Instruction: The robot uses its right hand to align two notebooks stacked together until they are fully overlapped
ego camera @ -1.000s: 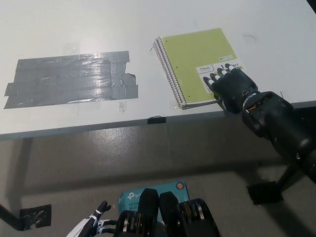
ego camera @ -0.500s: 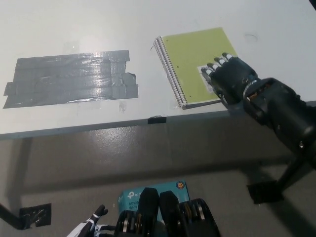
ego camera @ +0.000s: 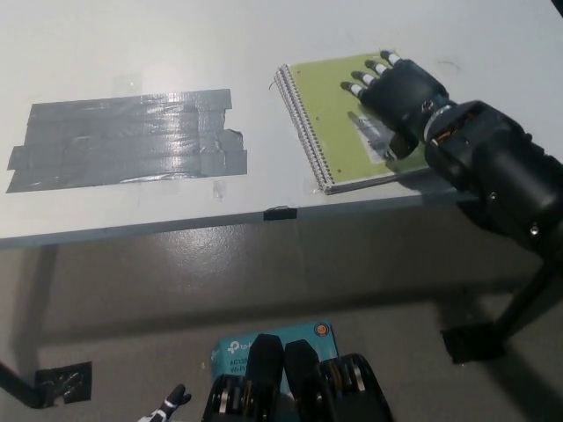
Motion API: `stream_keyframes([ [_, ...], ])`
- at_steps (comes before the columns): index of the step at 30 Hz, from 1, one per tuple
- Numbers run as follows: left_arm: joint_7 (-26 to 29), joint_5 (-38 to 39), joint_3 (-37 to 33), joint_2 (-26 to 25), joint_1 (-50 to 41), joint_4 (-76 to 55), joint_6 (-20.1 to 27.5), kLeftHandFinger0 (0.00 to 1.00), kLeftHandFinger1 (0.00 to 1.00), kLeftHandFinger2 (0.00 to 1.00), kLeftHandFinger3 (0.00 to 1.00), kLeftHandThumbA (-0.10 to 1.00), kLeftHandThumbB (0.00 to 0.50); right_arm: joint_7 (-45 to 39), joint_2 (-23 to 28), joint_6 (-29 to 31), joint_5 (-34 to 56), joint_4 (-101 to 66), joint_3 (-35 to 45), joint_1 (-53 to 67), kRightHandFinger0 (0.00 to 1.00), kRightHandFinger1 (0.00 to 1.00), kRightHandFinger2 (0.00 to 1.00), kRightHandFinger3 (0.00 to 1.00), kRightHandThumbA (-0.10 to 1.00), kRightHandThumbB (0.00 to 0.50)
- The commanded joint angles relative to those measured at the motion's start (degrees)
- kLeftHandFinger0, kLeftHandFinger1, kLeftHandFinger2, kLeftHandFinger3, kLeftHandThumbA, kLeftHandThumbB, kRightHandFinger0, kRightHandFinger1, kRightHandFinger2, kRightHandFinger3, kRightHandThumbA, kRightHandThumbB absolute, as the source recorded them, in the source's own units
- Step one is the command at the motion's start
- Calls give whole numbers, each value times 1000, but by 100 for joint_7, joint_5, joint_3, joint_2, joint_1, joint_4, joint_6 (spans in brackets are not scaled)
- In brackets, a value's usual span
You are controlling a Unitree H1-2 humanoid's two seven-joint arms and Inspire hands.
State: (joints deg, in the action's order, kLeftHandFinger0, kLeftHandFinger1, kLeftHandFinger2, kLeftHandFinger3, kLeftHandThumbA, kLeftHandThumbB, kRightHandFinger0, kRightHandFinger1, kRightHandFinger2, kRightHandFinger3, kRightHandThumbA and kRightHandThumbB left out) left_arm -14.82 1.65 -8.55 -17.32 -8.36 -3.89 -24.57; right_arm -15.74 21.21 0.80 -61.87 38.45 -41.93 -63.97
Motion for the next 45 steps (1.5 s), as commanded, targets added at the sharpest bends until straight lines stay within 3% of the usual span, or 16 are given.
stream_keyframes([
  [1, -70, 13, 78, -108, -111, -41, 158, 765, 727, 724, 1000, 1000, 500, 73, 326, 197, 77, -298, 355, -886, 1000, 1000, 1000, 1000, 1000, 426],
  [4, -74, 18, 96, -108, -107, -16, 170, 745, 716, 718, 1000, 1000, 500, -96, 581, 175, 155, -536, 605, -1068, 1000, 1000, 1000, 1000, 1000, 406],
  [6, -109, -1, 66, -139, -120, 36, 236, 741, 703, 700, 1000, 1000, 500, -304, 936, 162, 430, -1048, 1003, -1058, 1000, 1000, 1000, 1000, 1000, 360],
  [11, -126, -69, 0, -182, -180, 9, 264, 788, 782, 782, 1000, 1000, 500, -417, 1565, 231, 1000, -2343, 1905, -548, 1000, 1000, 1000, 1000, 1000, 349],
  [14, -155, -32, -1, -184, -230, -51, 303, 795, 777, 755, 1000, 1000, 500, -1018, 2248, -448, 1629, -4202, 2930, 551, 1000, 1000, 1000, 1000, 1000, 309],
  [18, -136, -83, -8, -224, -262, -32, 346, 772, 769, 768, 1000, 1000, 500, -956, 2598, -918, 2123, -5642, 4224, 2272, 1000, 1000, 1000, 1000, 1000, 257],
  [22, -170, -35, -13, -203, -219, -25, 286, 776, 777, 775, 1000, 1000, 500, -712, 2465, -1015, 2552, -6222, 5483, 3876, 1000, 1000, 1000, 1000, 1000, 286],
  [23, -177, -29, -17, -199, -211, -28, 276, 777, 771, 761, 1000, 1000, 500, -614, 2357, -1012, 2489, -6356, 5913, 4588, 1000, 1000, 1000, 1000, 1000, 234],
  [26, -142, -5, 29, -178, -230, -11, 278, 795, 768, 748, 1000, 1000, 500, -434, 2010, -991, 2548, -6479, 6459, 5717, 1000, 1000, 1000, 1000, 1000, 231],
  [28, -105, 3, 73, -167, -245, -42, 292, 738, 703, 727, 1000, 1000, 500, 175, 1543, -493, 2655, -6222, 6670, 6652, 1000, 1000, 1000, 1000, 1000, 210],
  [31, -89, 24, 112, -156, -204, 10, 299, 662, 676, 734, 1000, 1000, 500, 265, 1189, -472, 2611, -6103, 6654, 7156, 1000, 1000, 1000, 1000, 1000, 234],
  [36, -61, -68, 84, -186, -156, 5, 247, 755, 781, 808, 1000, 1000, 493, 783, 573, 183, 2481, -5082, 6308, 8058, 1000, 1000, 1000, 1000, 1000, 196],
  [39, -30, -181, 13, -195, -194, -8, 250, 752, 796, 841, 1000, 1000, 500, 1043, 465, 393, 2228, -4605, 6115, 8306, 1000, 1000, 1000, 1000, 1000, 187],
  [42, 42, -200, 24, -110, -261, -12, 232, 706, 741, 813, 1000, 1000, 500, 767, 339, 81, 2499, -3831, 5987, 8385, 1000, 1000, 1000, 1000, 1000, 221],
  [44, 43, -178, 68, -123, -336, -47, 259, 707, 745, 814, 1000, 1000, 500, 567, 383, 62, 2702, -3707, 5909, 8378, 1000, 1000, 1000, 1000, 1000, 196],
  [45, 27, -170, 70, -130, -336, -37, 257, 779, 794, 830, 1000, 1000, 500, 410, 436, 117, 2979, -3411, 5885, 8340, 1000, 1000, 1000, 1000, 1000, 195],
])
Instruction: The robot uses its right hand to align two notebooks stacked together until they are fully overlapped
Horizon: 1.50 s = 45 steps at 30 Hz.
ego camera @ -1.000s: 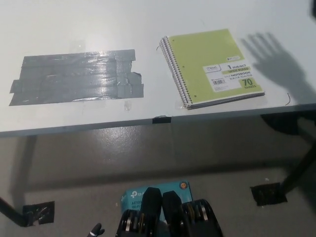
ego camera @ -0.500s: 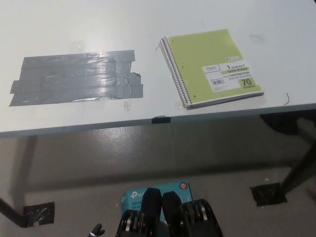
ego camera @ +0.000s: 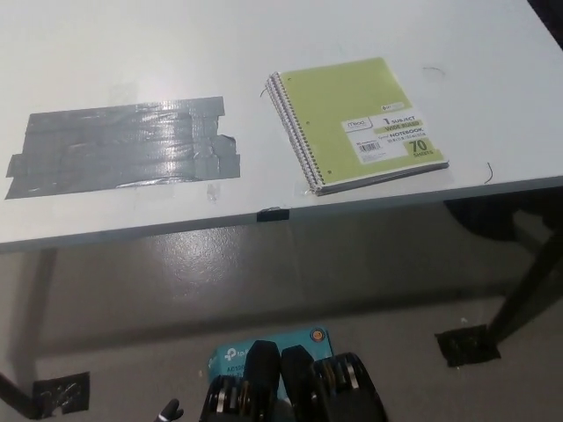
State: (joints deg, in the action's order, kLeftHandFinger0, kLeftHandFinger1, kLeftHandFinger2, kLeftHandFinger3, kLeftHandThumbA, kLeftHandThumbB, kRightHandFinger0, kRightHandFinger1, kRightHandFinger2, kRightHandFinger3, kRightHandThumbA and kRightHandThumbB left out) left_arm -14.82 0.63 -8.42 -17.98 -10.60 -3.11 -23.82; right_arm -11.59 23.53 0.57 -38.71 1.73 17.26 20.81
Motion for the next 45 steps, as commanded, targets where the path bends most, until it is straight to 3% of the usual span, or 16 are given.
stream_keyframes([
  [1, 24, -36, 89, -64, -176, -143, 203, 820, 819, 852, 1000, 1000, 462, -114, 259, 64, 721, 264, -93, -144, 1000, 1000, 1000, 1000, 1000, 181],
  [4, 20, -27, 146, -99, -196, -156, 224, 822, 817, 851, 1000, 1000, 465, -658, 503, -219, 1047, 488, -238, -225, 1000, 1000, 1000, 1000, 810, 158],
  [9, 28, -30, 203, -81, -186, -198, 182, 780, 818, 831, 1000, 1000, 455, -750, 660, -237, 1398, 484, -315, -297, 994, 898, 1000, 1000, 802, 151],
  [10, 24, -24, 213, -79, -190, -224, 132, 806, 823, 818, 1000, 1000, 452, -694, 700, -82, 1420, 620, -378, -360, 914, 889, 1000, 1000, 805, 148],
  [14, 11, -10, 268, -86, -171, -269, 95, 819, 820, 844, 1000, 1000, 479, -812, 736, -201, 1664, 387, -489, -365, 857, 880, 1000, 1000, 776, 157],
  [16, 2, -18, 288, -97, -103, -255, 71, 815, 826, 858, 1000, 1000, 456, -828, 767, -249, 1672, 315, -566, -423, 837, 856, 1000, 1000, 753, 148],
  [19, -15, -30, 311, -119, 28, -197, 84, 804, 817, 848, 1000, 1000, 467, -809, 765, -360, 1777, 441, -611, -604, 874, 898, 1000, 1000, 697, 134],
  [22, -16, -36, 362, -159, 185, -196, 42, 799, 799, 832, 1000, 1000, 451, -732, 784, -276, 1831, 735, -699, -897, 860, 895, 1000, 1000, 727, 151],
  [25, -36, 27, 420, -161, 218, -203, 49, 755, 793, 820, 1000, 1000, 467, -732, 803, -296, 1847, 587, -749, -923, 852, 896, 1000, 1000, 720, 128],
  [31, -15, -31, 412, -170, 283, -230, -56, 835, 817, 834, 1000, 1000, 442, -661, 841, -225, 1858, 675, -845, -935, 827, 866, 1000, 1000, 749, 141],
  [36, -39, -19, 399, -176, 348, -168, -66, 777, 791, 822, 1000, 1000, 464, -643, 879, -216, 1859, 729, -938, -970, 761, 799, 966, 1000, 670, 119],
  [38, -10, -45, 396, -162, 345, -148, -10, 731, 762, 818, 1000, 1000, 449, -660, 912, -226, 1858, 795, -977, -999, 814, 848, 1000, 1000, 692, 125],
  [41, -14, -13, 415, -145, 375, -101, 2, 737, 770, 833, 1000, 1000, 451, -661, 961, -179, 1876, 906, -1043, -1079, 781, 804, 987, 1000, 708, 132],
  [42, 5, -32, 414, -142, 383, -107, -39, 739, 768, 833, 1000, 1000, 455, -679, 957, -239, 1921, 886, -1040, -1090, 709, 745, 930, 1000, 686, 132],
  [45, 0, -31, 413, -152, 352, -133, -54, 721, 762, 831, 1000, 1000, 442, -692, 950, -324, 1988, 876, -1046, -1064, 727, 770, 958, 1000, 680, 139],
])
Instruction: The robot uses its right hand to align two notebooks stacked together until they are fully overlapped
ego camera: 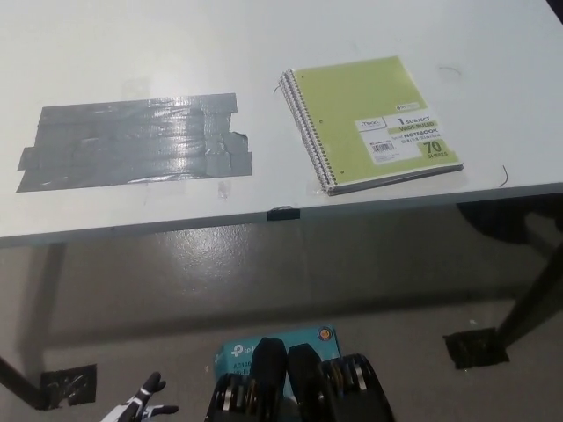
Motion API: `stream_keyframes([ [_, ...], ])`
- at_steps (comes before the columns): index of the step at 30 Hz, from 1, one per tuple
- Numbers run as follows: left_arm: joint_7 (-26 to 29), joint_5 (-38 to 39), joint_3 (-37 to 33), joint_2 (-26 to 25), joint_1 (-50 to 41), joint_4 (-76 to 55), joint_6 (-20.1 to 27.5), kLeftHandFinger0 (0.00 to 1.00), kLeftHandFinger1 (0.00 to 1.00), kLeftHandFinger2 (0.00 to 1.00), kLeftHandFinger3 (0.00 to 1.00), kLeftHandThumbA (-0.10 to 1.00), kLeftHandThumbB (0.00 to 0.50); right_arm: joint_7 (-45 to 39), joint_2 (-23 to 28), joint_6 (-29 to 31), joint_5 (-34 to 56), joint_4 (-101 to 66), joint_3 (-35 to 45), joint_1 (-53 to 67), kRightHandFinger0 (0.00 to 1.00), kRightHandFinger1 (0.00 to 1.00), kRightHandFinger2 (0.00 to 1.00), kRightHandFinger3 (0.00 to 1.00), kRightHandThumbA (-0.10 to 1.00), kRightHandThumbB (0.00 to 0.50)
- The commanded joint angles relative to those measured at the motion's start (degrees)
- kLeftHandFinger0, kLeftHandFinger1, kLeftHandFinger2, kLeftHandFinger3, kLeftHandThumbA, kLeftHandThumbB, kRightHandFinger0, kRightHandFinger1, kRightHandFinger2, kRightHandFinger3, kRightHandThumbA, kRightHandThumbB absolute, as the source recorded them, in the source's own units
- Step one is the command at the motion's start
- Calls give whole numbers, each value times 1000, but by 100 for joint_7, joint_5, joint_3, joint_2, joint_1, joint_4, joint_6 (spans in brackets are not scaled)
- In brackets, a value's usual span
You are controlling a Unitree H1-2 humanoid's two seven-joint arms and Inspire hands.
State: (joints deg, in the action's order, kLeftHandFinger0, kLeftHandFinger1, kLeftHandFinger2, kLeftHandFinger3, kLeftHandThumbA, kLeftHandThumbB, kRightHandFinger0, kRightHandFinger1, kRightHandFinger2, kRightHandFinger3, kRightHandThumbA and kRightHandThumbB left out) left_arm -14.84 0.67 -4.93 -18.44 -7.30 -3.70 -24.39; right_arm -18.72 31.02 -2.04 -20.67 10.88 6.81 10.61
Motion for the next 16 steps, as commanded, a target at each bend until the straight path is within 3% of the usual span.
stream_keyframes([
  [1, 9, -23, 76, -95, 25, -73, -27, 736, 774, 835, 1000, 1000, 449, 36, 205, -54, 179, -29, -8, -42, 719, 759, 947, 1000, 679, 136],
  [5, 1, -15, 77, -97, 43, -56, -83, 763, 786, 827, 1000, 1000, 456, 20, 259, -98, 104, -57, -89, -31, 751, 790, 979, 1000, 717, 146],
  [6, 6, -12, 92, -106, 48, -90, -103, 767, 786, 828, 1000, 1000, 466, 25, 252, -94, 125, -71, -91, -54, 706, 746, 938, 1000, 692, 145],
  [16, -6, -56, 83, -153, 49, -109, -72, 729, 776, 821, 1000, 1000, 417, 40, 299, -115, 133, -7, -172, -103, 736, 780, 983, 1000, 719, 152],
])
